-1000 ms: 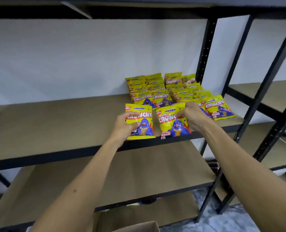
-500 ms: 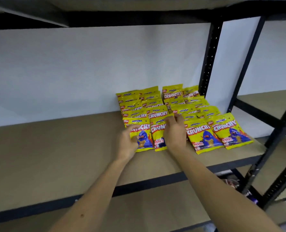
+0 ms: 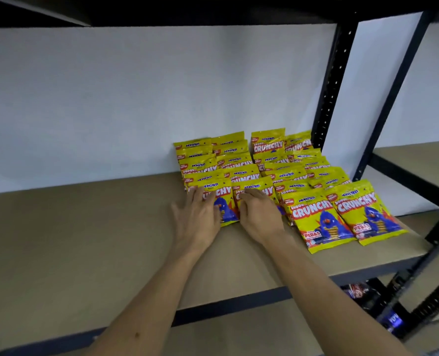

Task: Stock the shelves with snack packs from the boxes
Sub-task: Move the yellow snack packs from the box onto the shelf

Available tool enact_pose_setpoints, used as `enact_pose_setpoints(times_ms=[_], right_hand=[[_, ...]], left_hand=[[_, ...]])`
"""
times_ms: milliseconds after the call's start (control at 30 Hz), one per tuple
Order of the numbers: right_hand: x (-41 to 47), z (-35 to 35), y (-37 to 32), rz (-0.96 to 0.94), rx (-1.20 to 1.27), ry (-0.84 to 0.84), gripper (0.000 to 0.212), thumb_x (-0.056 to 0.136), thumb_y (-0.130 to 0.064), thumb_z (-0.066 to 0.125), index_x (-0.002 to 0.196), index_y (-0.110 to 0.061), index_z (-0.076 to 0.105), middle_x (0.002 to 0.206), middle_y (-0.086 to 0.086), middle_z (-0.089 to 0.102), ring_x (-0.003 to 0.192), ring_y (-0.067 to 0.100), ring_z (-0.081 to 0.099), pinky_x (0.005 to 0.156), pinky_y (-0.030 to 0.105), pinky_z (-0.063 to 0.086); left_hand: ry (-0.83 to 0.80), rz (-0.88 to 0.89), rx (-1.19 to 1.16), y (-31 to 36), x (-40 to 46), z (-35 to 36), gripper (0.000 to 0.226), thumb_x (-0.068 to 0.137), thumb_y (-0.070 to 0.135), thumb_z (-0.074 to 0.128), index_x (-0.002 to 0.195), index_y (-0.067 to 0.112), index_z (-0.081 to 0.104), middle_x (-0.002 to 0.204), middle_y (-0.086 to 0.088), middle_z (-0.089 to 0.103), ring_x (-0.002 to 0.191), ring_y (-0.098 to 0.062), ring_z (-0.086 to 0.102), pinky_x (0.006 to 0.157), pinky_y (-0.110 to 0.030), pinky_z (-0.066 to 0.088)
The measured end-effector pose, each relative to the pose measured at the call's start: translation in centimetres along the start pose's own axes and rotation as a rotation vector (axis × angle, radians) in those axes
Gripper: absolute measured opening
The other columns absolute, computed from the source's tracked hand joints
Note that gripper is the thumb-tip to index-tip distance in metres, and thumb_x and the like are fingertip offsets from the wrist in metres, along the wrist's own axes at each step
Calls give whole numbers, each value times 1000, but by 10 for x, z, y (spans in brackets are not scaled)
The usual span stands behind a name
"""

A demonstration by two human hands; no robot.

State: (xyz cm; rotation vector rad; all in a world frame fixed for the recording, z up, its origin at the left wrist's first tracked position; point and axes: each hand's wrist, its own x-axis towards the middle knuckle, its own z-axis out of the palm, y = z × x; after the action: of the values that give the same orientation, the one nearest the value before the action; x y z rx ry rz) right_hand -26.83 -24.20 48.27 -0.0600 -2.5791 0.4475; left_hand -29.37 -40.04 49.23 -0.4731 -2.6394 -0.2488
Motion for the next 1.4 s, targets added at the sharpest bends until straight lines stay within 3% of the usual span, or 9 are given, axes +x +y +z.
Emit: enact_pose_setpoints(times_ms=[167, 400, 767, 933, 1033, 1133, 1233, 1300, 1400], right_hand=[[9, -15, 1, -12, 134, -84, 38, 94, -4, 47, 128, -3, 61, 139, 14, 55, 133, 28, 45, 109, 35, 37], [12, -20, 0, -30, 57, 42, 43, 84, 8, 51, 125, -1, 60, 133, 21, 58, 132, 38, 46, 109, 55, 36], [-46, -69, -15, 13, 193, 281, 50, 89, -2, 50, 138, -12, 48, 125, 11, 61, 105, 30, 61, 80, 40, 54], [-123, -61, -31, 51, 154, 486, 38, 96, -16, 44, 131, -5, 54, 135, 13, 56, 133, 27, 44, 112, 44, 30], [-163, -44, -39, 26, 215, 407, 44, 98, -24, 43, 139, -7, 49, 156, 13, 31, 147, 26, 24, 117, 43, 25], [-211, -22, -41, 122, 308, 182, 48, 98, -28, 43, 142, -12, 45, 153, 11, 37, 134, 30, 46, 101, 42, 46], [-262, 11, -41, 313, 372, -108, 46, 98, -36, 42, 138, -14, 48, 103, 18, 65, 86, 35, 62, 72, 39, 49], [-300, 33, -44, 402, 384, -276, 50, 98, -50, 40, 125, -11, 56, 74, 18, 60, 64, 33, 55, 61, 39, 43], [-368, 70, -55, 443, 344, -566, 46, 97, -21, 51, 143, -17, 45, 101, 21, 67, 89, 39, 62, 72, 41, 48]], left_hand=[[26, -33, 6, 2, 8, -2, 48, 92, 57, 39, 127, 28, 55, 128, 0, 53, 122, -20, 47, 90, -45, 40], [6, -28, -2, 5, 13, -6, 50, 91, 60, 40, 126, 27, 57, 126, -2, 54, 122, -22, 45, 88, -44, 38], [120, 90, -41, 12, -34, -58, 39, 85, 31, 53, 120, 17, 60, 129, -7, 50, 111, -26, 50, 87, -45, 40], [319, 278, -74, 10, -104, -76, 45, 91, 35, 46, 127, 12, 60, 136, -11, 55, 119, -26, 53, 103, -52, 36], [311, 408, -23, -9, -143, -70, 55, 91, 37, 49, 140, 13, 48, 151, -15, 38, 141, -28, 34, 113, -54, 25], [245, 390, -98, -31, -182, -54, 52, 90, 29, 53, 140, 15, 49, 157, -19, 24, 145, -31, 24, 112, -58, 25], [30, 274, -157, -58, -225, -21, 49, 88, 24, 56, 137, 15, 51, 155, -23, 23, 131, -39, 42, 104, -56, 36], [-101, 165, -221, -79, -263, 7, 46, 86, 23, 51, 131, 14, 55, 151, -25, 30, 118, -43, 51, 94, -51, 47], [-280, -21, -289, -109, -340, 52, 45, 81, 12, 56, 125, 12, 60, 148, -27, 34, 117, -45, 53, 88, -47, 52]])
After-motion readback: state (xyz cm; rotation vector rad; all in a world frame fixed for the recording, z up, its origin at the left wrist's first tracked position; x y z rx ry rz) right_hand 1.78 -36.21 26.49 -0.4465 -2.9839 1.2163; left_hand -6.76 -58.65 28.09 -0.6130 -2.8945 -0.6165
